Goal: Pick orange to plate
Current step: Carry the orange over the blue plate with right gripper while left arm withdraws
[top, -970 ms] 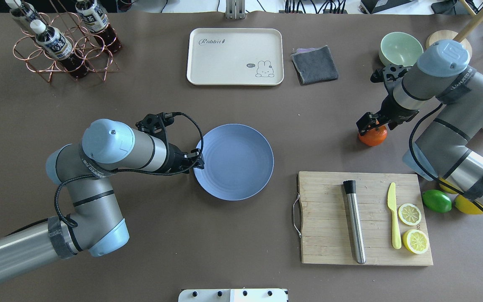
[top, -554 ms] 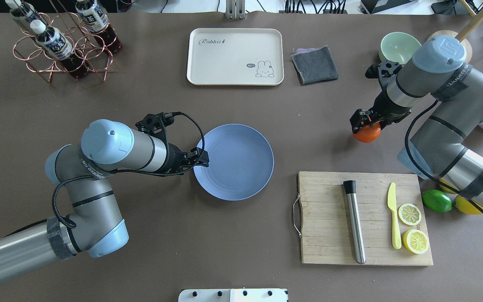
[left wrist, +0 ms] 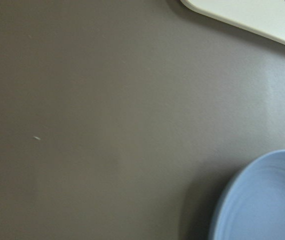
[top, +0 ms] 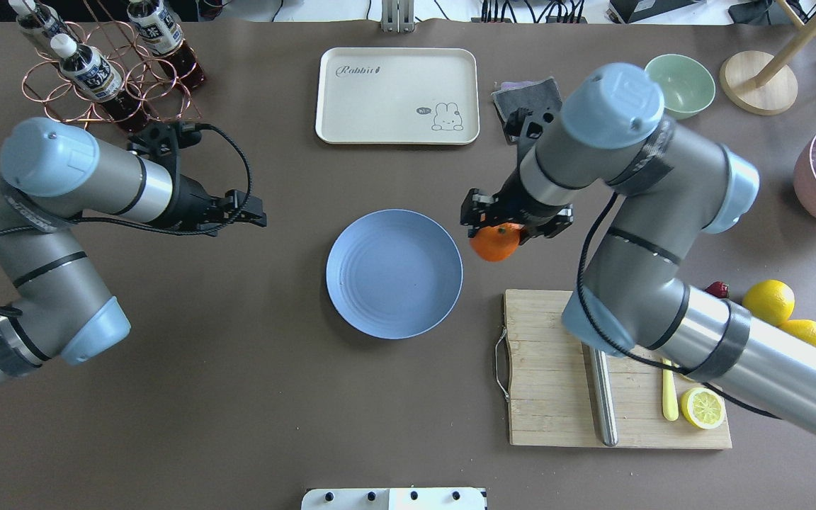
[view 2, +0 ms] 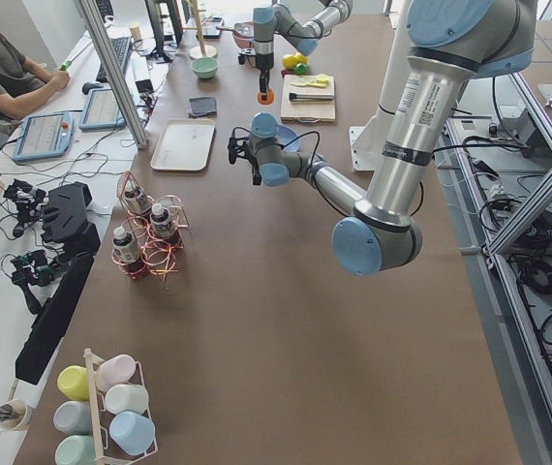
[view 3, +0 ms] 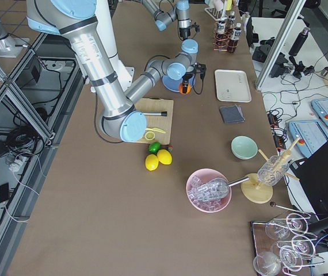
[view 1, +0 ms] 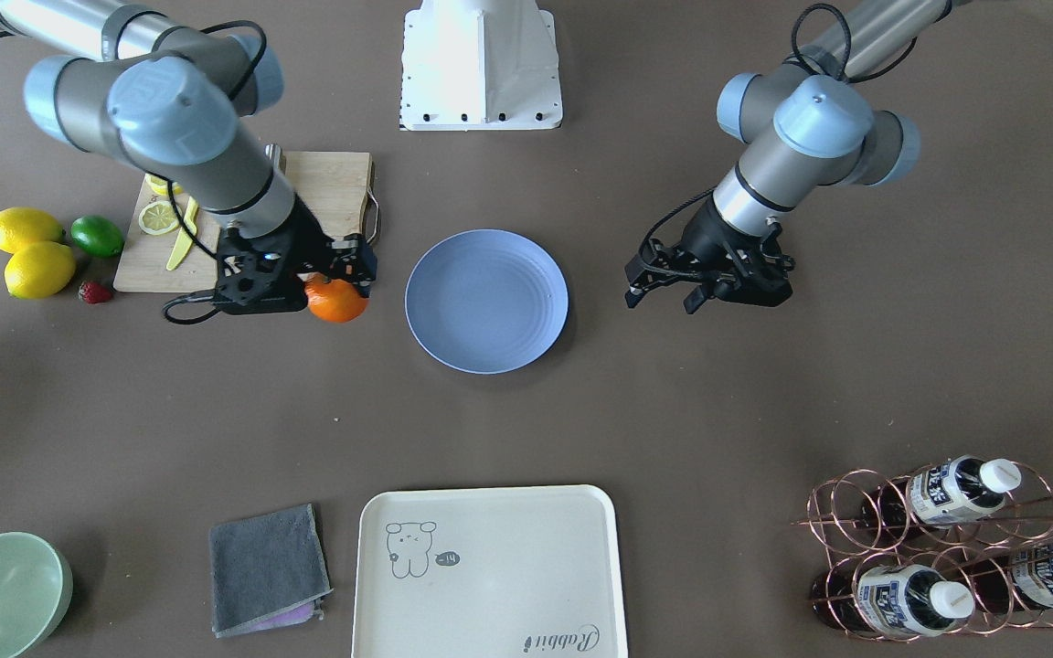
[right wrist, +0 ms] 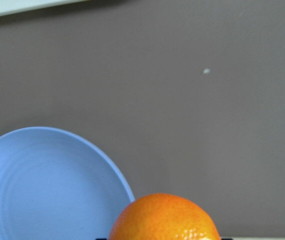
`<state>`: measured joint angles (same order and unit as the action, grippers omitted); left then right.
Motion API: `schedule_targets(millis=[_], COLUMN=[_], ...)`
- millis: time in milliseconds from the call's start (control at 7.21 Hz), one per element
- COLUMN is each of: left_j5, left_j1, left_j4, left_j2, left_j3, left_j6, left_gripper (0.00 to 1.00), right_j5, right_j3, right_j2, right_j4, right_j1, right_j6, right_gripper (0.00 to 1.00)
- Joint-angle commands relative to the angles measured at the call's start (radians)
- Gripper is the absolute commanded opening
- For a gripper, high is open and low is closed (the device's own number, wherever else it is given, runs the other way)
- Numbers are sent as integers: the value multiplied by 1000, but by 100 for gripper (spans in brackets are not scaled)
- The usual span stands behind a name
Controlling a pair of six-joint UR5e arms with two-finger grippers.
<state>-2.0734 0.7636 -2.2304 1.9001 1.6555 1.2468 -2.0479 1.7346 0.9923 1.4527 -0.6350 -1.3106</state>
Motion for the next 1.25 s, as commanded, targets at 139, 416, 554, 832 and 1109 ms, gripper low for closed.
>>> schedule_targets(millis=[139,416,554,832,1109], left_j5=[-85,-85,-85,-86,-146], left_j1=[111,112,114,120,169], left_j4=[-11,-11,-9,-8,-3], left_j2=[-107,-111,-111,-111,-107], left_j3=[7,12,10,12,12], left_j6=[-99,-98,-98,-98,-99], left_gripper=[96,96,96,96,96], right_j5=[164,172,172,251,235], right_j3=[-191,-247,-248,-253,-209], right_j2=[-185,-184,-182,-181,-176], right_j4=[-11,-60,-58,-60,-54], right_j1=[158,164,164,196,160], right_j6=[-330,-332,-332,-329,-319], right_gripper=[0,0,21,100,100])
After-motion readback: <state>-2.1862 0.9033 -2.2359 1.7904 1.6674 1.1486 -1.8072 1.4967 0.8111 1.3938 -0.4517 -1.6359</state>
